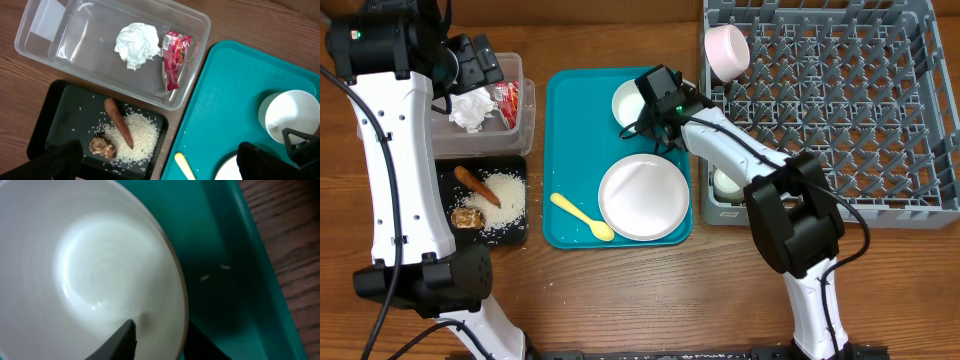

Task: Sort waste into correct bins and load items into the dishwasher
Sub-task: 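Place the white bowl into the dish rack with the right gripper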

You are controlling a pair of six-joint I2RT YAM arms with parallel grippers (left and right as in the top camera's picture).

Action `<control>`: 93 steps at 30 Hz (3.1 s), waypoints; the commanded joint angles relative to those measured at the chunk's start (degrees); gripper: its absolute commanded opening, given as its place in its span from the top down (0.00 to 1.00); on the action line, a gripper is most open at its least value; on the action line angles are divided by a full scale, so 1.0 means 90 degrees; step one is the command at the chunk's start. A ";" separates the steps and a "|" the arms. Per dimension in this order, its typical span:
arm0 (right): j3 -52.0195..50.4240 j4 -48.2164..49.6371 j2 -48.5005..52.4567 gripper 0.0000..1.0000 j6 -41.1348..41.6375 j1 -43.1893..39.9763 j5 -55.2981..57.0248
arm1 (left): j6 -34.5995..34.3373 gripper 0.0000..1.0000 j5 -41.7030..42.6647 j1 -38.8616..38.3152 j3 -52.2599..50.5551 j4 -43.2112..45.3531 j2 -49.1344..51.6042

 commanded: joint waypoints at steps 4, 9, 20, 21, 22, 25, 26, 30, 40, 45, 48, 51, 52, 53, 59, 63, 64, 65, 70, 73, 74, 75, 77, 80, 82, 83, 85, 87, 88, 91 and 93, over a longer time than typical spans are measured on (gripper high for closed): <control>0.0039 -0.0032 -0.0010 0.92 0.0068 -0.0109 -0.0100 | -0.0044 0.00 0.0049 -0.0041 -0.0029 0.0010 -0.0085; 0.0466 -0.0430 -0.0148 0.96 -0.0573 -0.0216 -0.0158 | -0.0044 0.00 0.0049 -0.0041 -0.0029 0.0012 -0.0085; 0.2028 -0.3145 -0.1836 0.96 -0.1936 -0.0731 0.2135 | -0.0044 0.00 0.0049 -0.0041 -0.0029 0.0012 -0.0085; 0.2030 -0.3296 -0.2018 0.96 -0.1936 -0.0787 0.2569 | -0.0044 0.00 0.0049 -0.0041 -0.0029 0.0012 -0.0085; 0.2028 -0.3439 -0.2200 0.96 -0.1936 -0.0855 0.3099 | -0.0044 0.00 0.0049 -0.0041 -0.0029 0.0012 -0.0085; 0.2028 -0.3640 -0.2455 0.96 -0.1936 -0.1005 0.4369 | -0.0044 0.00 0.0049 -0.0041 -0.0029 0.0010 -0.0085; 0.2028 -0.3645 -0.2465 0.96 -0.1936 -0.1054 0.4867 | -0.0044 0.00 0.0049 -0.0041 -0.0029 0.0012 -0.0085; 0.1809 -0.3538 -0.2331 0.96 -0.2506 -0.1263 0.6122 | -0.0044 0.00 0.0049 -0.0041 -0.0029 0.0012 -0.0085; 0.1722 -0.3099 -0.1285 0.96 -0.4743 -0.1523 0.7070 | -0.0044 0.00 0.0049 -0.0036 -0.0029 0.0012 -0.0085; 0.1722 -0.2827 -0.0903 0.96 -0.4826 -0.1384 0.6975 | -0.0044 0.00 0.0049 -0.0041 -0.0029 0.0012 -0.0085; 0.1722 -0.2601 -0.0743 0.96 -0.5064 -0.1319 0.6589 | -0.0044 0.00 0.0049 -0.0041 -0.0029 0.0012 -0.0085; 0.1712 -0.2523 -0.0551 0.96 -0.5260 -0.1311 0.6492 | -0.0044 0.00 0.0049 -0.0041 -0.0029 0.0012 -0.0085; 0.1710 -0.2528 -0.0525 0.96 -0.5319 -0.1314 0.6494 | -0.0044 0.00 0.0049 -0.0041 -0.0029 0.0012 -0.0085; 0.1707 -0.2523 -0.0447 0.96 -0.5353 -0.1311 0.6494 | -0.0044 0.00 0.0049 -0.0041 -0.0029 0.0012 -0.0085; 0.1707 -0.2533 -0.0131 0.96 -0.5751 -0.1280 0.6737 | -0.0044 0.00 0.0049 -0.0041 -0.0029 0.0012 -0.0085; 0.1690 -0.2501 -0.0061 0.96 -0.5748 -0.1212 0.6802 | -0.0044 0.00 0.0049 -0.0041 -0.0029 0.0012 -0.0085; 0.1690 -0.2489 -0.0044 0.96 -0.5748 -0.1185 0.6800 | -0.0044 0.00 0.0049 -0.0041 -0.0029 0.0010 -0.0085; 0.1688 -0.2482 -0.0036 0.96 -0.5748 -0.1168 0.6798 | -0.0044 0.00 0.0049 -0.0041 -0.0029 0.0012 -0.0085; 0.1586 -0.2455 -0.0032 0.96 -0.5746 -0.0993 0.6776 | -0.0044 0.00 0.0049 -0.0041 -0.0029 0.0012 -0.0085; 0.1421 -0.2397 -0.0029 0.96 -0.5746 -0.0891 0.6776 | -0.0044 0.00 0.0049 -0.0041 -0.0029 0.0012 -0.0085; 0.1355 -0.2409 -0.0029 0.96 -0.5746 -0.0869 0.6778 | -0.0044 0.00 0.0051 -0.0041 -0.0029 0.0012 -0.0085; 0.1282 -0.2407 -0.0029 0.96 -0.5746 -0.0855 0.6778 | -0.0044 0.00 0.0049 -0.0041 -0.0029 0.0012 -0.0085; 0.1124 -0.2407 -0.0029 0.96 -0.5744 -0.0852 0.6778 | -0.0044 0.00 0.0049 -0.0041 -0.0029 0.0012 -0.0085; 0.0850 -0.2385 -0.0029 0.96 -0.5744 -0.0855 0.6778 | -0.0044 0.00 0.0049 -0.0041 -0.0029 0.0012 -0.0085; 0.0704 -0.2390 -0.0029 0.96 -0.5744 -0.0855 0.6781 | -0.0044 0.00 0.0051 -0.0041 -0.0029 0.0012 -0.0085; 0.0653 -0.2392 -0.0029 0.96 -0.5744 -0.0852 0.6781 | -0.0044 0.00 0.0049 -0.0041 -0.0029 0.0012 -0.0085; 0.0622 -0.2436 -0.0029 0.96 -0.5744 -0.0843 0.6812 | -0.0044 0.00 0.0049 -0.0041 -0.0029 0.0012 -0.0085; 0.0619 -0.2390 -0.0029 0.96 -0.5744 -0.0843 0.7050 | -0.0044 0.00 0.0049 -0.0041 -0.0029 0.0012 -0.0085; 0.0622 -0.2334 -0.0032 0.96 -0.5744 -0.0843 0.7259 | -0.0044 0.00 0.0049 -0.0041 -0.0029 0.0012 -0.0085; 0.0622 -0.2212 -0.0032 0.96 -0.5746 -0.0843 0.7832 | -0.0044 0.00 0.0049 -0.0041 -0.0029 0.0012 -0.0085; 0.0619 -0.2229 -0.0032 0.96 -0.5746 -0.0857 0.8114 | -0.0044 0.00 0.0049 -0.0041 -0.0029 0.0012 -0.0085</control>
